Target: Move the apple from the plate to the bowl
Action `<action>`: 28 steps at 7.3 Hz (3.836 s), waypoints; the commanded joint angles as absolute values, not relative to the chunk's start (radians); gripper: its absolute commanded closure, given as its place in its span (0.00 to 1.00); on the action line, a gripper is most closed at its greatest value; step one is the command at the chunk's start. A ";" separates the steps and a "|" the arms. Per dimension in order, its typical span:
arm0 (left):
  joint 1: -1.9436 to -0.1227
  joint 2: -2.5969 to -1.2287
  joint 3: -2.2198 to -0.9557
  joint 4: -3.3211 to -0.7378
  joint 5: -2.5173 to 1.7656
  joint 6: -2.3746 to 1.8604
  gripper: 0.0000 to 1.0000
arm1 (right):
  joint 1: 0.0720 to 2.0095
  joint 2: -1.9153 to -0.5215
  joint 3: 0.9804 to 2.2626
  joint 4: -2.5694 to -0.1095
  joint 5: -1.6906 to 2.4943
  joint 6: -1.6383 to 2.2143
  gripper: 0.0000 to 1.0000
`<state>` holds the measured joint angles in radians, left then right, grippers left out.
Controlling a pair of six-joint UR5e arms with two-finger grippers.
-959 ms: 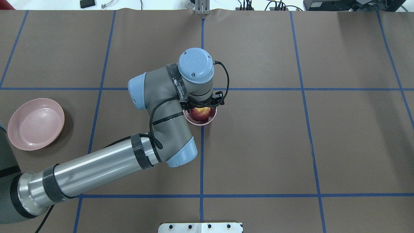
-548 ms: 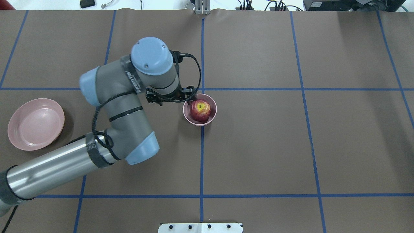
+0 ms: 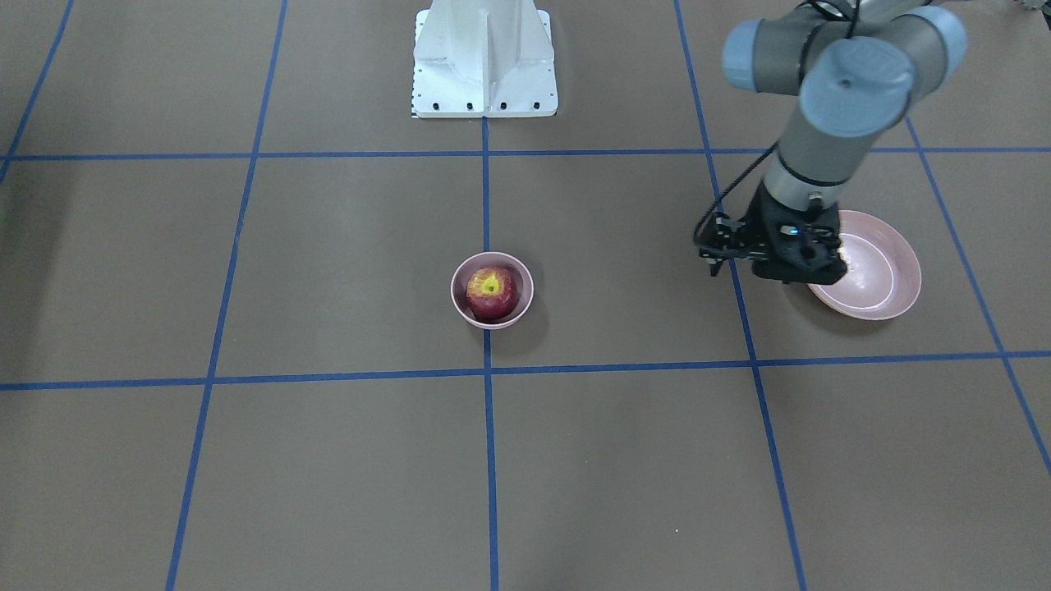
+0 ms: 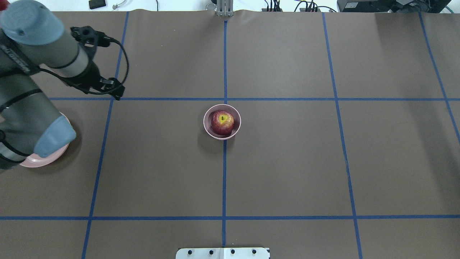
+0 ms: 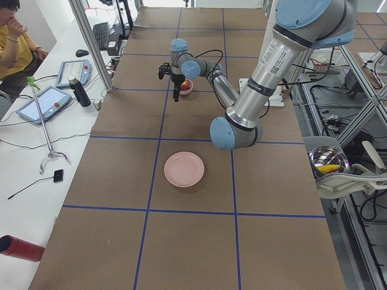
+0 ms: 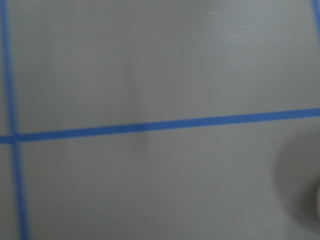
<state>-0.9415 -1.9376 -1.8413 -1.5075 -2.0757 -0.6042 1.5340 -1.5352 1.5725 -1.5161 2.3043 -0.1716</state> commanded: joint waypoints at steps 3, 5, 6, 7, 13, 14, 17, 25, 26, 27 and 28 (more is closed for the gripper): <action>-1.372 -1.595 -1.836 -1.505 -2.259 0.008 0.03 | 1.534 -1.542 1.572 -1.516 2.304 -0.172 0.00; -1.495 -1.514 -1.777 -1.515 -2.261 0.104 0.02 | 1.545 -1.552 1.578 -1.516 2.306 -0.173 0.00; -1.537 -1.458 -1.781 -1.552 -2.246 0.110 0.02 | 1.549 -1.560 1.588 -1.516 2.306 -0.172 0.00; -1.543 -1.442 -1.764 -1.571 -2.244 0.109 0.02 | 1.549 -1.566 1.594 -1.516 2.306 -0.172 0.00; -1.549 -1.454 -1.770 -1.620 -2.332 0.098 0.02 | 1.583 -1.566 1.601 -1.517 2.310 -0.170 0.00; -1.549 -1.451 -1.773 -1.624 -2.332 0.098 0.02 | 1.583 -1.568 1.601 -1.516 2.310 -0.170 0.00; -1.549 -1.448 -1.766 -1.623 -2.327 0.098 0.02 | 1.583 -1.566 1.601 -1.517 2.310 -0.169 0.00; -1.549 -1.443 -1.766 -1.623 -2.321 0.097 0.02 | 1.582 -1.560 1.618 -1.516 2.310 -0.169 0.00; -1.549 -1.443 -1.764 -1.623 -2.321 0.097 0.02 | 1.582 -1.560 1.618 -1.516 2.310 -0.169 0.00; -1.549 -1.443 -1.764 -1.623 -2.321 0.097 0.02 | 1.582 -1.560 1.620 -1.516 2.310 -0.169 0.00; -1.549 -1.443 -1.764 -1.623 -2.321 0.097 0.02 | 1.582 -1.560 1.621 -1.516 2.309 -0.169 0.00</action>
